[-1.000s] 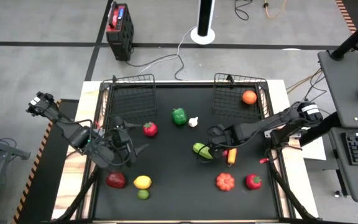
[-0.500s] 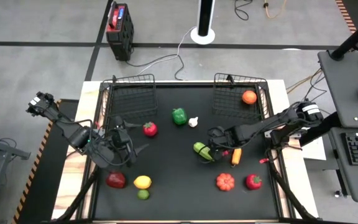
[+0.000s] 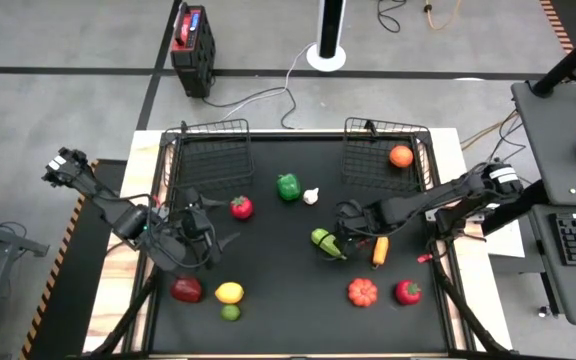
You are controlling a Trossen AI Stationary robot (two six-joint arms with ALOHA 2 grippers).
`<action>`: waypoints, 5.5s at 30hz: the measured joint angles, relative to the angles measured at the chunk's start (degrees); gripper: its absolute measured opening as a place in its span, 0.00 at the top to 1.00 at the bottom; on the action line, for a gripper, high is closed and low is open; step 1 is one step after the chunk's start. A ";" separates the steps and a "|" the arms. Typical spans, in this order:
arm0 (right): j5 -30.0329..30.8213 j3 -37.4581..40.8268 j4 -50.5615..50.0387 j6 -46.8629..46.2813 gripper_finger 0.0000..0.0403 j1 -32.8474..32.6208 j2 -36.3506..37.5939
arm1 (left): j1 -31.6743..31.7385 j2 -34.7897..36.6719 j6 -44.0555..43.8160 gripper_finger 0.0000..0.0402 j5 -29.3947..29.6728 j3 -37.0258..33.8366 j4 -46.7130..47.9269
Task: Sort produce into baskets
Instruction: Put the red bell pepper into the left wire basket
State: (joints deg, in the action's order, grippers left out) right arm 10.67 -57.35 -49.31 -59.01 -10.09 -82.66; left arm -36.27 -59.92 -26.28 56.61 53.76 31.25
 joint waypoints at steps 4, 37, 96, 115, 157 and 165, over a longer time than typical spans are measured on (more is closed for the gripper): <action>4.43 -1.45 -0.92 0.41 0.34 -0.17 4.53 | 0.00 0.00 2.59 0.09 -0.09 -2.83 -6.68; -0.51 14.13 99.50 59.67 0.32 -5.42 -1.14 | 8.12 -4.14 24.52 0.09 -29.16 -25.18 -72.84; -3.05 13.50 92.63 56.13 0.19 -5.51 2.75 | 20.52 -23.87 15.81 0.44 -51.65 -17.25 -85.11; 7.87 13.50 75.30 48.92 0.25 -5.51 12.42 | 25.07 -2.74 -8.02 0.44 -9.37 10.56 25.05; 7.94 13.50 71.95 48.98 0.25 -5.51 12.38 | 80.34 -29.74 54.33 0.41 -52.61 18.79 28.24; 7.92 13.50 71.90 49.07 0.24 -5.52 12.38 | 82.67 -32.79 54.68 0.41 -52.66 18.69 27.29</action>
State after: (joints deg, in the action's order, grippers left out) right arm 18.59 -43.86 22.59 -9.93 -15.61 -70.28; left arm 46.40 -92.71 28.40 3.95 72.44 58.54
